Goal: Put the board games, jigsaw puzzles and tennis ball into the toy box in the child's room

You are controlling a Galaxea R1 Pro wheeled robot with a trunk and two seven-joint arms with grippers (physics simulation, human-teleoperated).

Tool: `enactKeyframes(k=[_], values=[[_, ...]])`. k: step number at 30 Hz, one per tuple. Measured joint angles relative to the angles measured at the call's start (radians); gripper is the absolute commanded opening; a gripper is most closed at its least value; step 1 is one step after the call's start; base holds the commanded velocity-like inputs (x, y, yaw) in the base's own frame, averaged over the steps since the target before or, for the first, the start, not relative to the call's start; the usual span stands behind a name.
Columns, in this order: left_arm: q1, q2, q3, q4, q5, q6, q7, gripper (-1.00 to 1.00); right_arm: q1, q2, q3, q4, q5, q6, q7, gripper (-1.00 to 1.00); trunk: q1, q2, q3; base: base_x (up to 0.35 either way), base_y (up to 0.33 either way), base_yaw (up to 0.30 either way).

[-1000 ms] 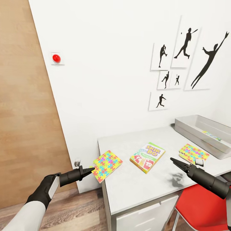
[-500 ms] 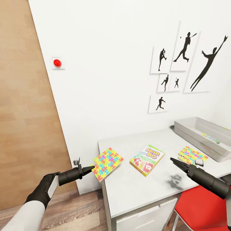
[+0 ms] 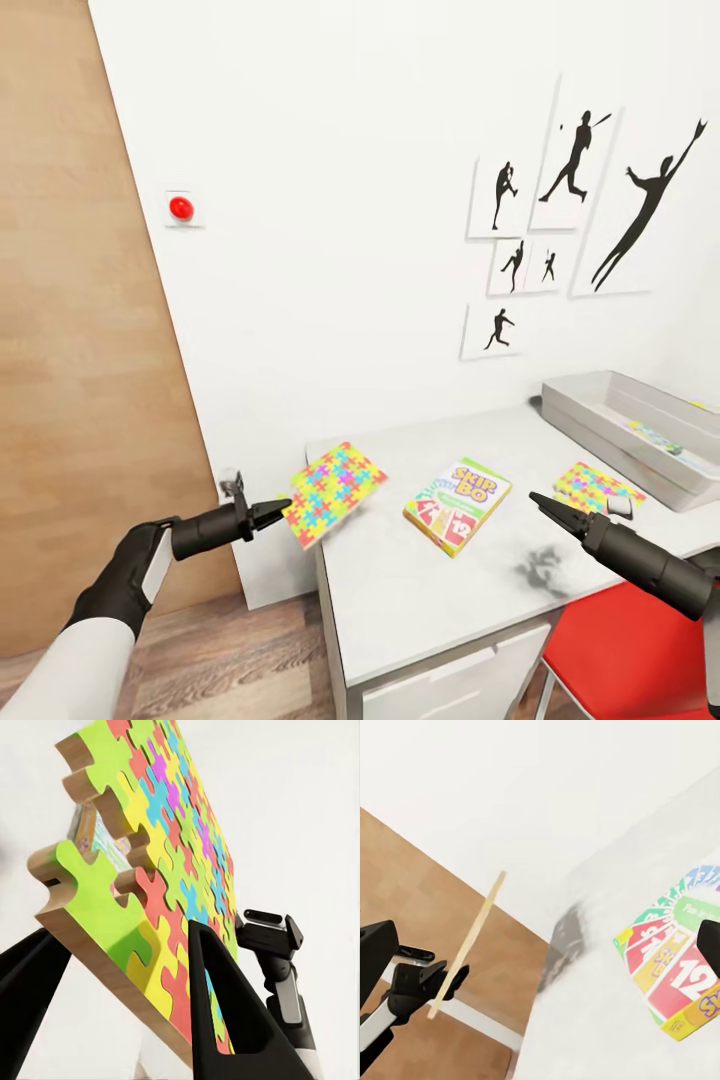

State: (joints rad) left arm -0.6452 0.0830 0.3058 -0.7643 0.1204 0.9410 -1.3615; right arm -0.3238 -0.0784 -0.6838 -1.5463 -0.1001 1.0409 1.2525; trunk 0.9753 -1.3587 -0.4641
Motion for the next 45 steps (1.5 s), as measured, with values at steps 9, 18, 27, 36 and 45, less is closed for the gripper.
enactKeyframes(k=[9, 18, 27, 36, 45], values=[[0.0, 0.0, -0.049, -0.014, -0.002, 0.018, 0.0, -1.0, 0.0, 0.0, -0.001, -0.001, -0.011, 0.001, 0.002, 1.0, -0.035, 0.063, 0.028, 0.0, 0.0, 0.0], [0.0, 0.005, -0.051, -0.015, -0.003, 0.031, -0.001, -1.0, 0.0, 0.0, -0.001, 0.0, -0.005, 0.0, -0.002, 1.0, -0.069, 0.126, 0.056, -0.105, 0.0, 0.0], [0.0, 0.008, -0.051, -0.015, -0.002, 0.031, 0.0, -1.0, 0.0, 0.01, -0.001, 0.0, -0.004, 0.0, -0.002, 1.0, -0.104, 0.189, 0.085, -0.035, 0.0, 0.0], [0.0, 0.024, -0.051, -0.015, 0.001, 0.03, -0.002, -1.0, 0.001, 0.015, -0.001, 0.0, -0.002, 0.0, -0.002, 1.0, -0.138, 0.252, 0.117, -0.001, 0.0, -0.091], [0.0, 0.03, -0.05, -0.015, 0.001, 0.03, -0.002, -1.0, 0.0, 0.016, -0.001, 0.0, -0.001, 0.0, -0.002, 1.0, -0.173, 0.315, 0.155, 0.0, 0.0, -0.205]])
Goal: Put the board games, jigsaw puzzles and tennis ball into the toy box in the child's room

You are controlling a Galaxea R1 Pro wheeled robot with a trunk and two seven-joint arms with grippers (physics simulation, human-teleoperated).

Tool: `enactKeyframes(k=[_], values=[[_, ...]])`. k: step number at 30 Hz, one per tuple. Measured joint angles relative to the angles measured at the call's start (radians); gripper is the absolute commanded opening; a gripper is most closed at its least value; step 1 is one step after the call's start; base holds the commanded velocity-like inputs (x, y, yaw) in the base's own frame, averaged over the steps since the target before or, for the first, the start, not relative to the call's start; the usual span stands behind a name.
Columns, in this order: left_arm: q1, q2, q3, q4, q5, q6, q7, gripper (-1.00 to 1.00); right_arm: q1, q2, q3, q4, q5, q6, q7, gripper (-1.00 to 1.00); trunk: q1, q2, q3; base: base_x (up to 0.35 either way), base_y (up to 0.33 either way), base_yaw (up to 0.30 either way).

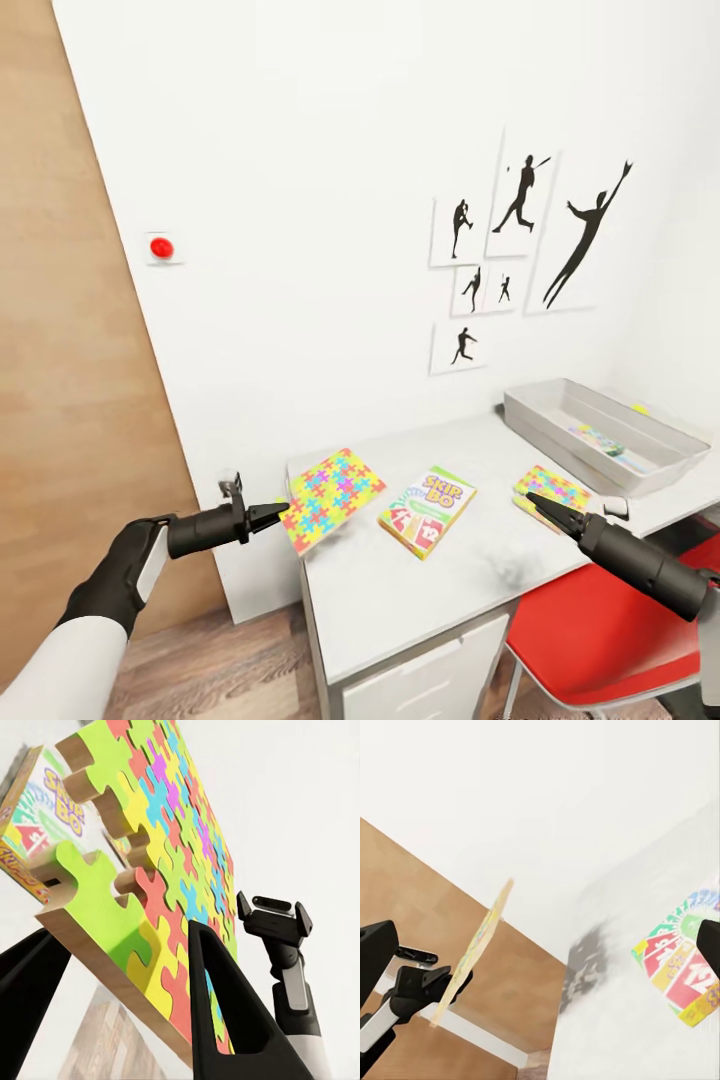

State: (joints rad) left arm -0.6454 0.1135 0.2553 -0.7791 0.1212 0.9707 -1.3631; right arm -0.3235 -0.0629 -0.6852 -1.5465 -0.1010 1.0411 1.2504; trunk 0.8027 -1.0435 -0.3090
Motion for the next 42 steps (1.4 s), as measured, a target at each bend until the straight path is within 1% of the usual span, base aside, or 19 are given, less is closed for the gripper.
enactKeyframes(k=[11, 32, 42], values=[[0.0, 0.0, -0.001, -0.001, -0.001, -0.001, 0.001, -1.0, 0.001, 0.001, 0.001, 0.0, 0.001, 0.0, -0.005, 1.0, -0.042, 0.077, 0.045, 0.0, 0.0, -0.145], [0.0, 0.0, -0.001, -0.002, -0.003, -0.001, 0.002, -1.0, 0.0, 0.005, 0.002, 0.0, 0.001, 0.0, -0.006, 1.0, -0.123, 0.224, 0.115, 0.0, 0.0, -0.01], [0.0, -0.001, -0.001, -0.002, -0.003, -0.002, 0.003, -1.0, 0.001, 0.005, 0.002, 0.0, 0.001, 0.0, -0.011, 1.0, -0.161, 0.294, 0.155, 0.0, 0.0, -0.14]])
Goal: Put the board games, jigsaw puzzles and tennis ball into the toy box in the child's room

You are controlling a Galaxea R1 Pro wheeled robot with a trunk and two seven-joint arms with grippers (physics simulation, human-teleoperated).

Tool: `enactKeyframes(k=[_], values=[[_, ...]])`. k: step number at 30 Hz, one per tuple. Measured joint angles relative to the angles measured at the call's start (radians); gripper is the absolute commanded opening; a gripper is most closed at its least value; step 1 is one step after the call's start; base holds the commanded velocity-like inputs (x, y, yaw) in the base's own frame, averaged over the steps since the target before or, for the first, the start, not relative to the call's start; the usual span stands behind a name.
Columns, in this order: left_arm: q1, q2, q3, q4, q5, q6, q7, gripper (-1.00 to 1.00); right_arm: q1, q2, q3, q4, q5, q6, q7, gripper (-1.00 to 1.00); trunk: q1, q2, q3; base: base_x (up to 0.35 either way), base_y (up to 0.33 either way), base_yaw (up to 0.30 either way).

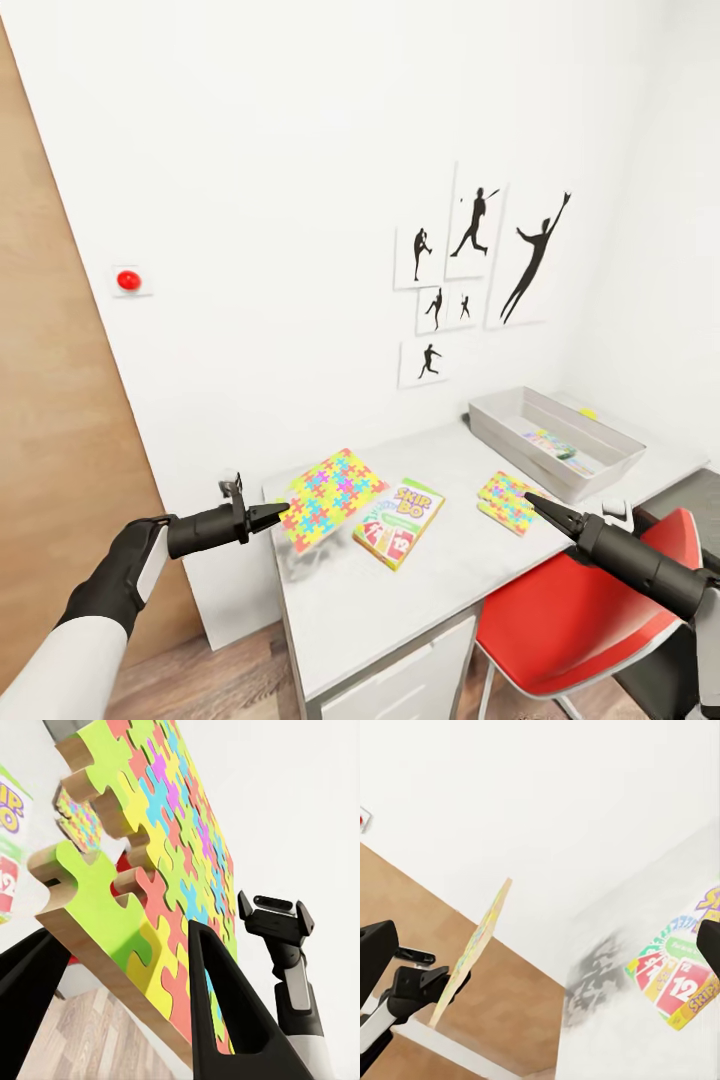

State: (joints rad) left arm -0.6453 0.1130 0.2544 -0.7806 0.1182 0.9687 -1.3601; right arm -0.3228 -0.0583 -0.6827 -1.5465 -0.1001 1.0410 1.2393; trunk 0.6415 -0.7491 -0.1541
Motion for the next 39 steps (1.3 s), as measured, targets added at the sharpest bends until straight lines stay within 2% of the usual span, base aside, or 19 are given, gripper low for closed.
enactKeyframes(k=[8, 15, 39], values=[[0.0, 0.0, 0.0, 0.0, 0.0, -0.001, 0.0, -1.0, -0.001, 0.007, 0.0, 0.0, -0.001, 0.0, -0.004, 1.0, -0.031, 0.056, 0.035, 0.0, 0.0, -0.178], [0.0, 0.0, 0.0, 0.0, -0.002, -0.001, 0.001, -1.0, -0.001, 0.024, -0.001, 0.0, 0.001, -0.006, -0.005, 1.0, -0.058, 0.105, 0.065, 0.0, 0.0, -0.179], [0.0, 0.0, 0.0, 0.0, -0.002, -0.004, 0.004, -1.0, -0.001, 0.027, 0.0, 0.0, 0.0, -0.01, -0.006, 1.0, -0.15, 0.272, 0.167, 0.0, 0.0, -0.173]])
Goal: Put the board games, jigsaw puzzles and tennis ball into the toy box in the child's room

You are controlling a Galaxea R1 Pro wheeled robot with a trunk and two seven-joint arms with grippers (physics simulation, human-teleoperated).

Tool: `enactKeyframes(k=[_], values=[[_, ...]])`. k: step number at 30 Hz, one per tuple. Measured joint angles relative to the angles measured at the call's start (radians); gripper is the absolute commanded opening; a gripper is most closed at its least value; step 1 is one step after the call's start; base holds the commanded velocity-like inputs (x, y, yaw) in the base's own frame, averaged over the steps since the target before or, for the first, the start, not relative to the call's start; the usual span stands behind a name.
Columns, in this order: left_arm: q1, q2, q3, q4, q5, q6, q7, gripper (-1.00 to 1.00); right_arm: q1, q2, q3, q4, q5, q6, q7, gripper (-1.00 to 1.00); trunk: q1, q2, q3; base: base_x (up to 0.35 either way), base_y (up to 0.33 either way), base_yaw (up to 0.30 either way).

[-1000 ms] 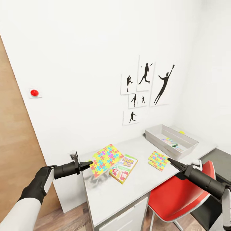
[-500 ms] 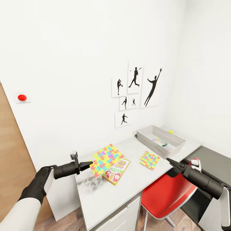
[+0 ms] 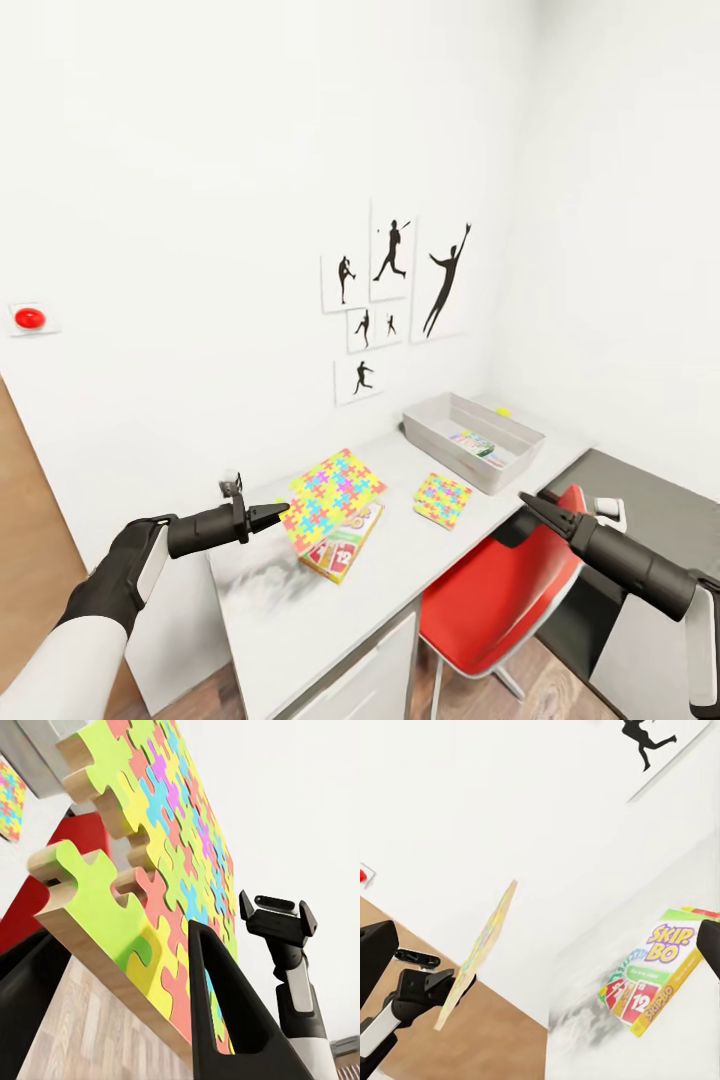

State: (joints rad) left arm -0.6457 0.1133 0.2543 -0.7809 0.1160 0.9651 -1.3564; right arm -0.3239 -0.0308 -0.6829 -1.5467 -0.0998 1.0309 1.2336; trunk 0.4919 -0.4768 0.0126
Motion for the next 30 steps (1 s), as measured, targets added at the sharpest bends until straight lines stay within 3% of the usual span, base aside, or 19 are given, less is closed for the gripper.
enactKeyframes(k=[11, 30], values=[[0.0, 0.0, 0.0, 0.0, 0.0, -0.001, 0.001, -1.0, 0.0, -0.001, -0.001, 0.0, -0.001, 0.0, 0.001, 1.0, -0.042, 0.077, 0.041, 0.0, 0.0, -0.08], [0.0, 0.0, 0.0, 0.0, -0.001, 0.007, 0.004, -1.0, 0.0, 0.0, 0.001, 0.0, -0.001, 0.0, -0.001, 1.0, -0.042, 0.077, 0.045, 0.0, 0.0, -0.038]])
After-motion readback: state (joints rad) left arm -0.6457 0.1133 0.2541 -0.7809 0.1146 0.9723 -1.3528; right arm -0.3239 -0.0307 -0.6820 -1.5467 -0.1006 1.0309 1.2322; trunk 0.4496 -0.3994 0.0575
